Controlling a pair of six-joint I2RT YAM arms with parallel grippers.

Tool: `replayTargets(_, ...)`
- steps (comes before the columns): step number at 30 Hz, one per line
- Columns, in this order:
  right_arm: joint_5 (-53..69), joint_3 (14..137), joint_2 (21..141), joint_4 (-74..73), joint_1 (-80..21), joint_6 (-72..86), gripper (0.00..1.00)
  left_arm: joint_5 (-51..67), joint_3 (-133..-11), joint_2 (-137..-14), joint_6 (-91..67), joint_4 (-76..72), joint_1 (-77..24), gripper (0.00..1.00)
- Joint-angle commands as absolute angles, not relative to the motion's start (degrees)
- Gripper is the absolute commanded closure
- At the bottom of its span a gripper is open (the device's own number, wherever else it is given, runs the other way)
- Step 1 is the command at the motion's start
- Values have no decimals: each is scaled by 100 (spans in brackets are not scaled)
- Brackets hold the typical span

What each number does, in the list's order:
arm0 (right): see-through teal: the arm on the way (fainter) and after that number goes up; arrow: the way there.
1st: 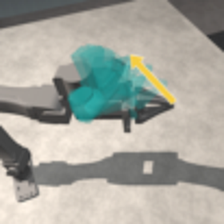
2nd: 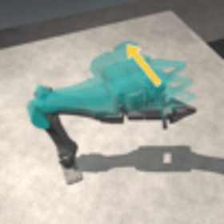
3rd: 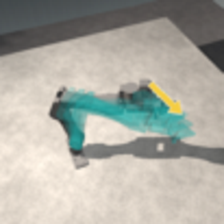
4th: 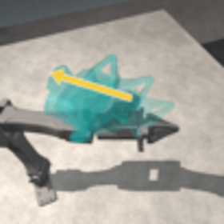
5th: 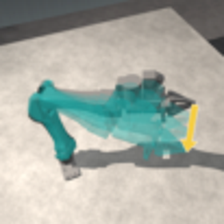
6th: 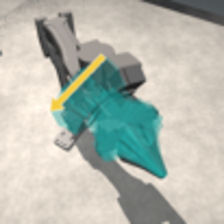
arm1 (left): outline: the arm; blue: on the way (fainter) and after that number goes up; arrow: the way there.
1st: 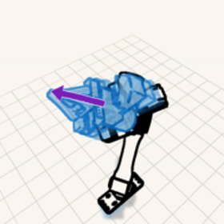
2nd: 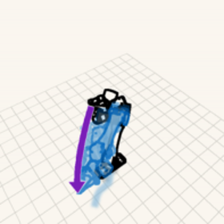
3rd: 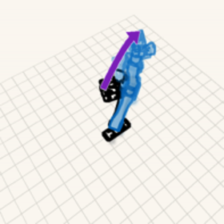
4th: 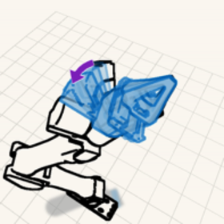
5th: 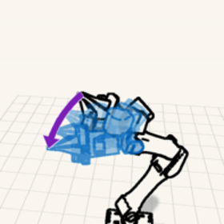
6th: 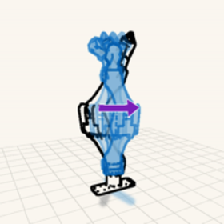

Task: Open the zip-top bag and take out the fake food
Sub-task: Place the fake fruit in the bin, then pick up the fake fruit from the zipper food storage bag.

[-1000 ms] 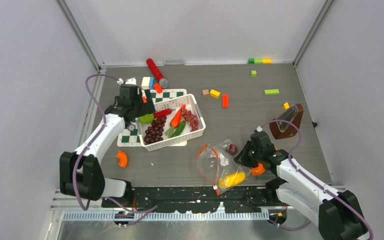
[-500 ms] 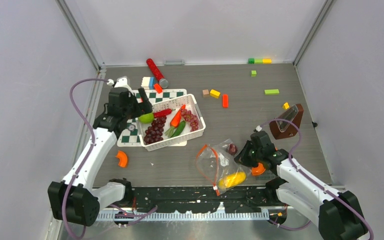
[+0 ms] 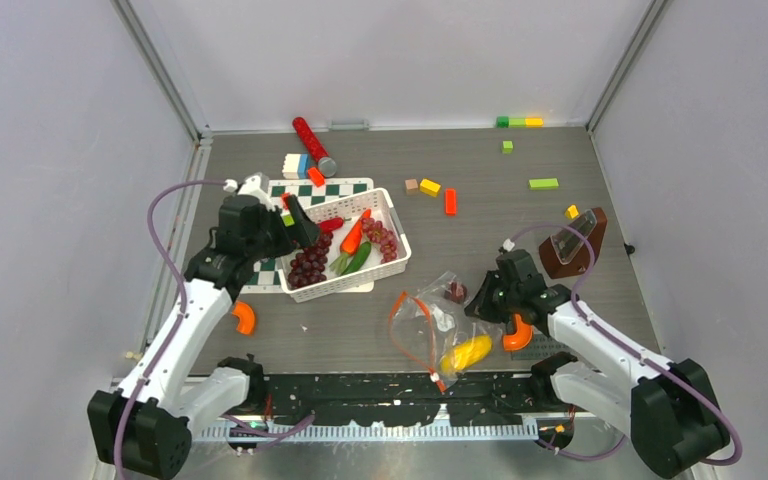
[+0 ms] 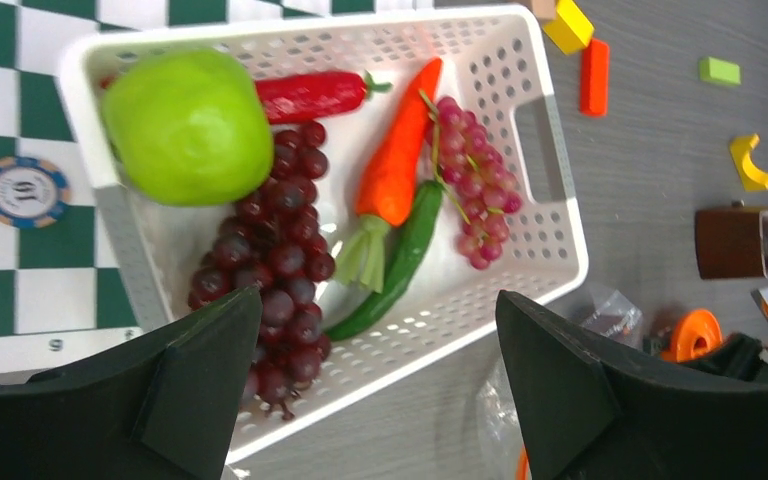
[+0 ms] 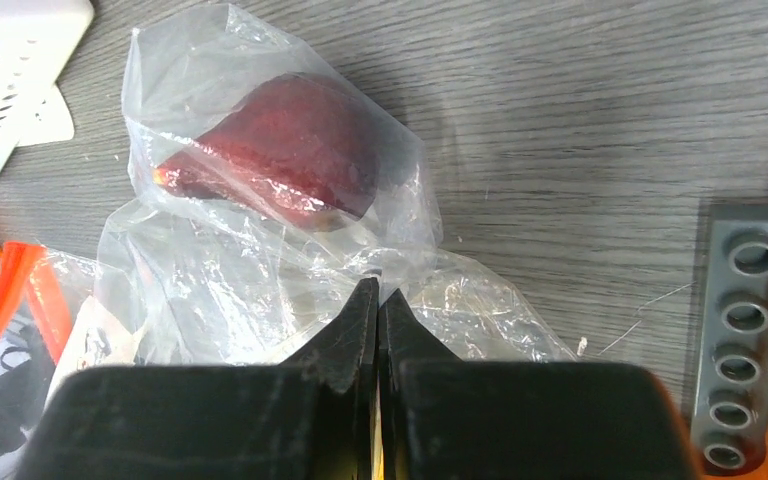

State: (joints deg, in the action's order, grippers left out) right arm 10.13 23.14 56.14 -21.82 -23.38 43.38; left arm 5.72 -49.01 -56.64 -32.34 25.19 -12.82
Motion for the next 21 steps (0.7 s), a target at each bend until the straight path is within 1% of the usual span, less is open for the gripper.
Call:
replayTargets(1,1124,2294,5282,-1971,-2303,4320,100,689,-4746,-5379,-3560,2469,-1727,10)
replayTargets(11,1380,1946,4466,-2137,-2302,4577,100,-209,-4691,-5576,-4012,2363,-3290,11)
replayTargets(21,1144,2095,4168,-2514,-2303,4630,100,-414,-4177,-5413,-4754,2026,-4197,15)
